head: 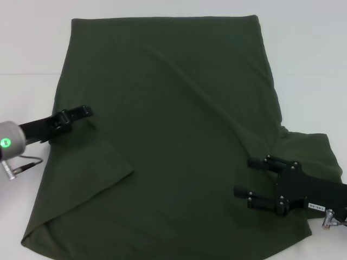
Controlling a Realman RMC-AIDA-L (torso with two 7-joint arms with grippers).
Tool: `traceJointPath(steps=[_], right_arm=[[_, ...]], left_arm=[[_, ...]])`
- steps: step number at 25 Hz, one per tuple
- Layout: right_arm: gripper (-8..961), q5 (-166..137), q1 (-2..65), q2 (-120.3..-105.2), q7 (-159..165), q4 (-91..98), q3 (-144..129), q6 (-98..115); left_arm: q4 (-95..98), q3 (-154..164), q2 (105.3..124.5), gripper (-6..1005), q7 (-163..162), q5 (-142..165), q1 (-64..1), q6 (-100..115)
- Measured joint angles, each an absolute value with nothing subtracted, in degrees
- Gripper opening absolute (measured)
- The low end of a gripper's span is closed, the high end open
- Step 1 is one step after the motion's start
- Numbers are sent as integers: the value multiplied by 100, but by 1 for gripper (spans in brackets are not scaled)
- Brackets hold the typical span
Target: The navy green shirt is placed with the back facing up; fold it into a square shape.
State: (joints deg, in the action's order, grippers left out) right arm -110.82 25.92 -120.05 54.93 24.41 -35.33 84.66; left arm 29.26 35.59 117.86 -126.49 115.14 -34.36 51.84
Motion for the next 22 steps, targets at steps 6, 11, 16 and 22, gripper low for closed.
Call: traceJointPath(steps=[6,11,16,22], right_arm=[[823,-11083,2578,-12005,5493,2434,-3533,8471],[823,-11083,2573,-12006,5493,2434,-3533,8485],[823,-11083,2575,-12006,5493,2434,-3533,8495],[822,-11083,2575,-12006,5493,2434,-3533,8501]], left_arm=[[2861,3690,12047,876,-12399,11516,-3695,4375],[2862,3692,12135,876,-12230,11480,-3762,4162],[3079,3645,12175,877,-11998,11259,-3620,4486],[3419,3634,12160,881,-11166,10621,-3168,5874]])
